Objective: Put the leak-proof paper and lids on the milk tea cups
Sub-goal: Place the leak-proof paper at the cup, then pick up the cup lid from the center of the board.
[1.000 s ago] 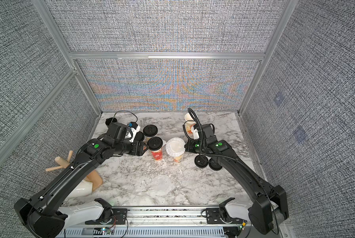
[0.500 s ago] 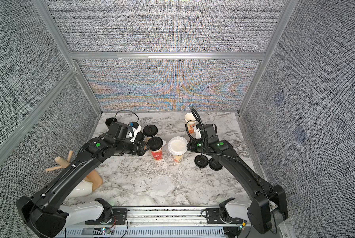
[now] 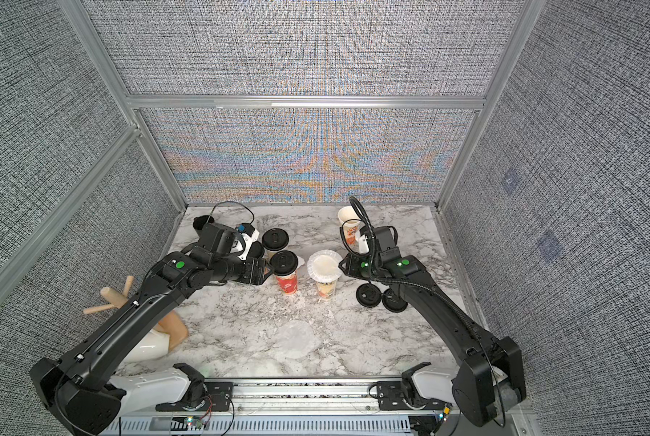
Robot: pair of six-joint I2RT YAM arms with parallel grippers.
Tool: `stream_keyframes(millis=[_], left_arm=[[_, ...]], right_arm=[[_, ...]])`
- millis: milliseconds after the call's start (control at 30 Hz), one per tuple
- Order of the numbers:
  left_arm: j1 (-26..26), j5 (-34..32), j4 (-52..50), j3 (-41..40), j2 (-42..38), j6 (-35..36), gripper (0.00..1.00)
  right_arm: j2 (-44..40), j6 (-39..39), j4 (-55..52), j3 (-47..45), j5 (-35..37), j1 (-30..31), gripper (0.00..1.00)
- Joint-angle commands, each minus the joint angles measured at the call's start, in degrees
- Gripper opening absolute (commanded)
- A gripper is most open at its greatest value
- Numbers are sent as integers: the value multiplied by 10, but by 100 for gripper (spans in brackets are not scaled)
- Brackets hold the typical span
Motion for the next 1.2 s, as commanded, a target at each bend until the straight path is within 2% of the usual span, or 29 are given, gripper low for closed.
stream_keyframes(millis=[0,167,333,400,533,767,1167], left_arm=[[0,3,-8,3,-3,3,80],[0,3,-8,1,-7,2,80],[0,5,-1,-6,-15,2,80],[0,4,1,-10,-15,4,80],[0,6,1,-10,-10,6,80],[0,7,3,-17,-11,3,80],[0,3,-1,-20,-12,5,80]], right_arm=[[-7,5,10,9,9,-1,59],[-37,13,-26,11,68,-7,75],[-68,31,-59,-51,193,-32,78],[-57,41,-62,-75,220,-39,79],[27,57,-86,-76,226,-41,79],[128,68,-41,-73,208,-40,82],[193,72,-13,-66,215,-40,85]])
